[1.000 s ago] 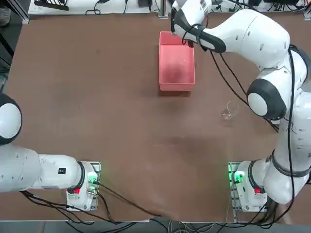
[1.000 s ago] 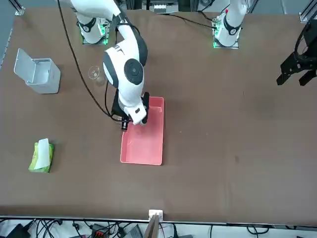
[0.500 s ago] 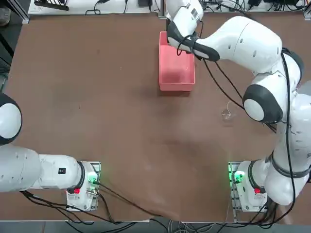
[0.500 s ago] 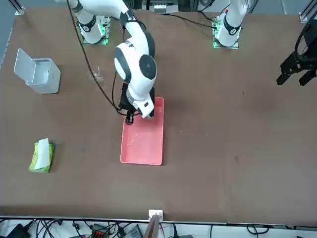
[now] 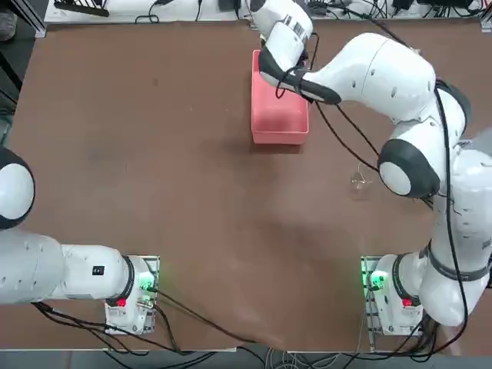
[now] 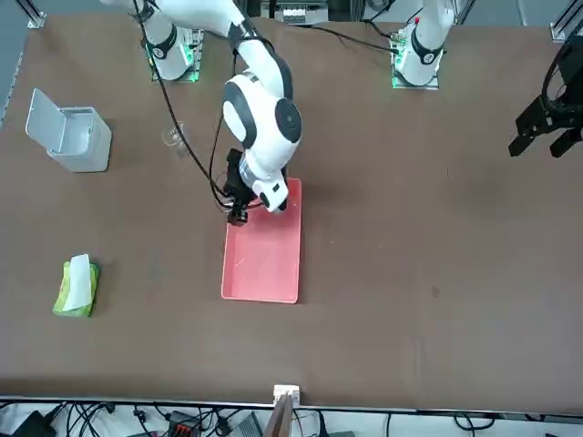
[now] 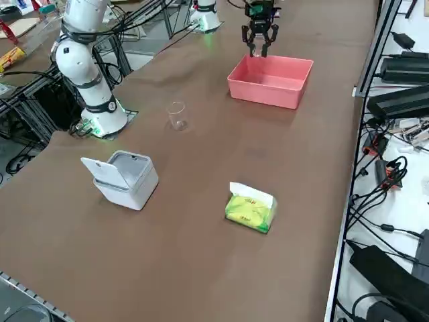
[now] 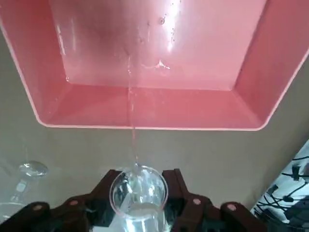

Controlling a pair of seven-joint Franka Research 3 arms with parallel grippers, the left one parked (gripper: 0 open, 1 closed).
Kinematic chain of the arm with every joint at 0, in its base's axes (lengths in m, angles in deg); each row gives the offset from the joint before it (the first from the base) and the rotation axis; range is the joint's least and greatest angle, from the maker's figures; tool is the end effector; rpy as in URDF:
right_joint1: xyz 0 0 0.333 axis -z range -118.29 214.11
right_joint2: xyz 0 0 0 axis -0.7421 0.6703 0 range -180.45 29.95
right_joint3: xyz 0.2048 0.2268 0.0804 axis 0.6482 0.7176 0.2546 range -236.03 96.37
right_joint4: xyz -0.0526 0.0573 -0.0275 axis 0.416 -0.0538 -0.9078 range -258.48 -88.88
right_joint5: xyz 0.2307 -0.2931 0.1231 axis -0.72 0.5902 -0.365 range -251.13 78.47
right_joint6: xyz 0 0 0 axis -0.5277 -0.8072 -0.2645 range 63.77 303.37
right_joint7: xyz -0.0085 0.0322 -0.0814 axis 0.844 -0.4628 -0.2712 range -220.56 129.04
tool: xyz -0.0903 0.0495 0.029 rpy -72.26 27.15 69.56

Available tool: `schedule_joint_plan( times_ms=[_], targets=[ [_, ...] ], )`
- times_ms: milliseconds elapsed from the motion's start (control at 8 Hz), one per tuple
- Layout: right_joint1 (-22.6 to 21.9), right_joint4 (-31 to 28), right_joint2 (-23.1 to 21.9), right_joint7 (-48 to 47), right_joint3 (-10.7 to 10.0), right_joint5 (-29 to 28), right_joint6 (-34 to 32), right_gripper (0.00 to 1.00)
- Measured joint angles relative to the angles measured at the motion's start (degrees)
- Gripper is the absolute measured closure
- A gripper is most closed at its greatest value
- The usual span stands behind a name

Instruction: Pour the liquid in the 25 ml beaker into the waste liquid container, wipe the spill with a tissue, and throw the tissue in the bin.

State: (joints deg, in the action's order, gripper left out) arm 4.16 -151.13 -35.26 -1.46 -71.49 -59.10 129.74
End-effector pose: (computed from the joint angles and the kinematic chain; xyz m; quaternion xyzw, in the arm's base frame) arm 0.5567 0.4452 0.3588 0.6690 0.6869 -0.1542 0.2382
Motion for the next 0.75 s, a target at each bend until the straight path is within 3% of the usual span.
schedule_joint_plan(
  times_ms=[750],
  targets=[
    [-2.9,1.0,3.0,-0.2,0.0,5.5,-3.0,0.53]
  ],
)
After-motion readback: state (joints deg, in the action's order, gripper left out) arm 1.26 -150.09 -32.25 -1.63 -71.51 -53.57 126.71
